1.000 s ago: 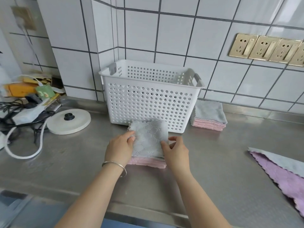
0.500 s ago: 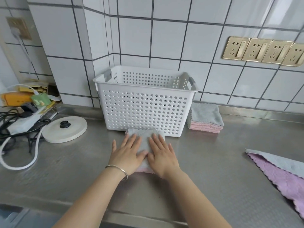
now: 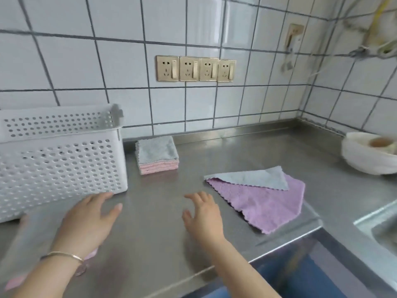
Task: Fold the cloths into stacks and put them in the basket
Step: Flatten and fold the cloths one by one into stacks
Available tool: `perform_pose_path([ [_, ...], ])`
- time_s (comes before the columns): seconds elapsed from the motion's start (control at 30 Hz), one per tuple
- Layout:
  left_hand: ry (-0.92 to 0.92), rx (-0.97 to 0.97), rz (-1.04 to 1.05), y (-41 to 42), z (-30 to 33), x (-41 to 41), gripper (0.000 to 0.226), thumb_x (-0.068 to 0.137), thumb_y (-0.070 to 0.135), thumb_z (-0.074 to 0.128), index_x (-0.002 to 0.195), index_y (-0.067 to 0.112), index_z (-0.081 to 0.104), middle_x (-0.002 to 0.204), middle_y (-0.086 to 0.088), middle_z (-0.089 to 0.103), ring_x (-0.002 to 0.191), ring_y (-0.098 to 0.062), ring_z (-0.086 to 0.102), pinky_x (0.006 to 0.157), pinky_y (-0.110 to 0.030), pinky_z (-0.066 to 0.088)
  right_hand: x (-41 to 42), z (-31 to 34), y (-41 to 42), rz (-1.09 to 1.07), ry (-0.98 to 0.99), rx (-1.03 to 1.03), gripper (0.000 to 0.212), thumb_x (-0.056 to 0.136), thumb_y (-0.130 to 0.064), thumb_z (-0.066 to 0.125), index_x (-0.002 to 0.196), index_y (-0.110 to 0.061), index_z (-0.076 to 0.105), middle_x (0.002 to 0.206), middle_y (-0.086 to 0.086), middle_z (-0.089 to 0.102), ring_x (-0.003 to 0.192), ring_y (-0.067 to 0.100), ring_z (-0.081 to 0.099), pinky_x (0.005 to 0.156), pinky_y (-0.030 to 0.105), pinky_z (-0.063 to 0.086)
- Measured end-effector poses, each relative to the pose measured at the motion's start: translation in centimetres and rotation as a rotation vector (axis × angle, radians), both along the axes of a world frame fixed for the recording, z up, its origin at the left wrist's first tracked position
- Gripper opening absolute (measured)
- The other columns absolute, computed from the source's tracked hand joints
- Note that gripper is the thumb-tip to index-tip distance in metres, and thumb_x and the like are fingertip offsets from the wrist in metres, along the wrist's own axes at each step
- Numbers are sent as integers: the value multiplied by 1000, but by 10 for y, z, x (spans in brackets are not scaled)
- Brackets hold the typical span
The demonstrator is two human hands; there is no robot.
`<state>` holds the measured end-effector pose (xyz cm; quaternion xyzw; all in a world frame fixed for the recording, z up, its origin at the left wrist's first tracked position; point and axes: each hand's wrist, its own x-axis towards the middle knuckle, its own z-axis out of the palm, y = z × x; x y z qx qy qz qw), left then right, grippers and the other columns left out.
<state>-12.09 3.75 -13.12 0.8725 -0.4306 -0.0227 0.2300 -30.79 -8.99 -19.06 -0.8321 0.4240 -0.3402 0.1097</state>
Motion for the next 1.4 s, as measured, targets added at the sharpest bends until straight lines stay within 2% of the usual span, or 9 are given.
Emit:
perform_pose_path([
  [0.13, 314, -11, -210, -56, -23, -76, 33, 89, 33, 57, 119, 20, 59, 124, -1, 64, 115, -18, 59, 101, -31, 40, -100, -20, -30, -418, 316, 65, 39, 66, -20, 65, 104, -14, 63, 99, 6, 66, 88, 30, 60, 69, 38, 47],
  [0.27, 430, 20, -281, -92, -44, -131, 27, 89, 30, 57, 114, 21, 62, 116, 2, 67, 109, -13, 61, 98, -25, 41, -148, -20, -48, -468, 532, 75, 29, 89, -19, 43, 116, -15, 52, 114, 4, 54, 103, 25, 50, 78, 37, 36],
  [0.37, 436, 0, -294, -98, -50, -146, 27, 89, 28, 57, 114, 19, 62, 116, 0, 68, 106, -13, 63, 96, -24, 41, -147, -20, -50, -471, 507, -48, 11, 61, -11, 73, 67, -14, 65, 70, 3, 59, 60, 21, 48, 56, 32, 27],
  [0.47, 403, -10, -276, -92, -47, -139, 27, 89, 29, 56, 114, 20, 62, 116, 1, 67, 105, -13, 63, 95, -24, 41, -132, -23, -48, -373, 454, -108, 32, 29, -3, 80, 39, -16, 52, 42, -1, 48, 39, 17, 37, 48, 28, 22],
  [0.67, -40, 4, -476, -61, -53, -103, 52, 76, 27, 55, 128, 32, 52, 132, 14, 53, 124, -8, 48, 104, -18, 31, -55, -30, 0, -24, 393, -135, 25, 35, -23, 79, 45, -24, 57, 49, -9, 52, 44, 15, 50, 48, 23, 25],
  [0.77, -186, -37, -630, -46, -62, -90, 62, 56, 14, 54, 116, 28, 58, 113, 8, 68, 108, -8, 58, 92, -15, 33, -25, -34, 24, 127, 306, -225, 20, 43, -26, 78, 56, -27, 63, 55, -10, 58, 45, 12, 52, 46, 21, 38],
  [0.93, -13, 10, -500, -20, -62, -74, 40, 65, 7, 44, 82, 39, 63, 83, 21, 63, 85, -12, 64, 78, -25, 49, -11, -37, 51, 216, 108, -279, 6, 65, -22, 59, 70, -25, 60, 61, -10, 57, 50, 12, 53, 49, 22, 42],
  [1.27, 198, -34, -436, 2, -63, -50, 48, 81, -9, 43, 102, 27, 67, 96, 4, 73, 90, -13, 66, 81, -25, 48, -91, -31, 5, -181, 208, -279, 22, 47, 0, 45, 58, -17, 57, 55, -2, 53, 49, 25, 52, 49, 27, 38],
  [1.4, 199, 4, -409, 7, -64, -45, 53, 85, -7, 39, 109, 32, 64, 70, 9, 64, 67, 1, 58, 64, -9, 40, -117, -22, -9, -233, 170, -398, 25, 57, -7, 42, 62, -17, 63, 63, -2, 61, 60, 26, 58, 63, 33, 40],
])
